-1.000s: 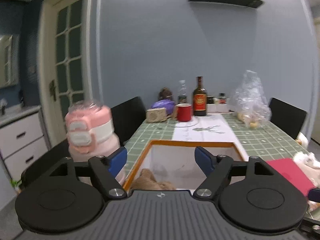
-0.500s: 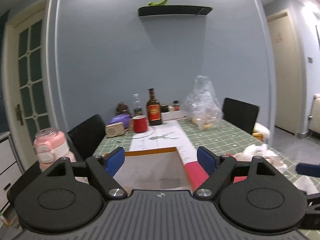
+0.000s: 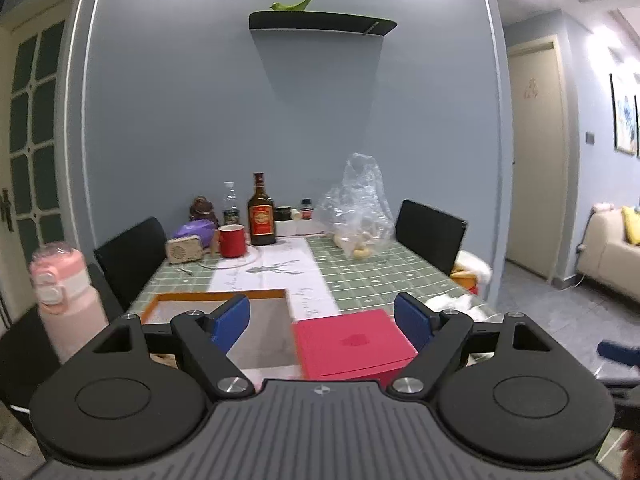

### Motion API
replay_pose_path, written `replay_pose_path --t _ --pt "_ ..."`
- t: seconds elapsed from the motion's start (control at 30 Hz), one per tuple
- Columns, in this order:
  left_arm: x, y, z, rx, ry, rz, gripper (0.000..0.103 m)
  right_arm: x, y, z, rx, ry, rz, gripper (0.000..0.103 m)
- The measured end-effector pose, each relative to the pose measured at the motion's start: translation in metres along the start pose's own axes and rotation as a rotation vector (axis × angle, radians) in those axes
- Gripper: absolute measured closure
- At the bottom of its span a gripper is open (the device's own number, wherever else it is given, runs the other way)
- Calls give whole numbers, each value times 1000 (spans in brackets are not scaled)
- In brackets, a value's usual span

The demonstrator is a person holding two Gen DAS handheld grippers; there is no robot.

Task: Organize soft objects
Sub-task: 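Withdraw both open tools from the orange box back toward the cluttered table, then grasp the clear plastic bag on the mat with the right tool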

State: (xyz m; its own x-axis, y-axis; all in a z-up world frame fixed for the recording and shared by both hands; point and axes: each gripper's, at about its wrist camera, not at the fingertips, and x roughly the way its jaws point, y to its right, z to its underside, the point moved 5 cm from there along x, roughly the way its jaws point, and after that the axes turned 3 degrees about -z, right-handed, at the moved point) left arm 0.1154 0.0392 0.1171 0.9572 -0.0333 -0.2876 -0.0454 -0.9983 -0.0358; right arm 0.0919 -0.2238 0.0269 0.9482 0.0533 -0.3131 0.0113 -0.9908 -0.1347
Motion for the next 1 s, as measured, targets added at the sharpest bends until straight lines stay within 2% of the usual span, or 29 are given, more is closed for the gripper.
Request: replay_pose_path --t 0.1,0.2,0.27,0.43,0.63,0.73,1.0 --pt "1 13 -2 -76 -9 40 7 2 16 6 -1 -13 83 12" --pt "2 31 4 -116 -28 99 7 2 32 12 4 -31 103 10" --pt "3 47 13 -121 -30 130 7 1 42 19 3 -37 107 5" --pt "13 90 46 -84 -24 122 7 -1 75 38 31 -73 158 5" --pt "45 125 87 -65 -135 169 7 2 113 57 180 -113 130 5" --pt "52 131 104 -34 -158 150 7 7 115 65 180 -129 129 5" --pt "60 136 128 -47 -195 216 7 23 95 77 112 -169 108 4"
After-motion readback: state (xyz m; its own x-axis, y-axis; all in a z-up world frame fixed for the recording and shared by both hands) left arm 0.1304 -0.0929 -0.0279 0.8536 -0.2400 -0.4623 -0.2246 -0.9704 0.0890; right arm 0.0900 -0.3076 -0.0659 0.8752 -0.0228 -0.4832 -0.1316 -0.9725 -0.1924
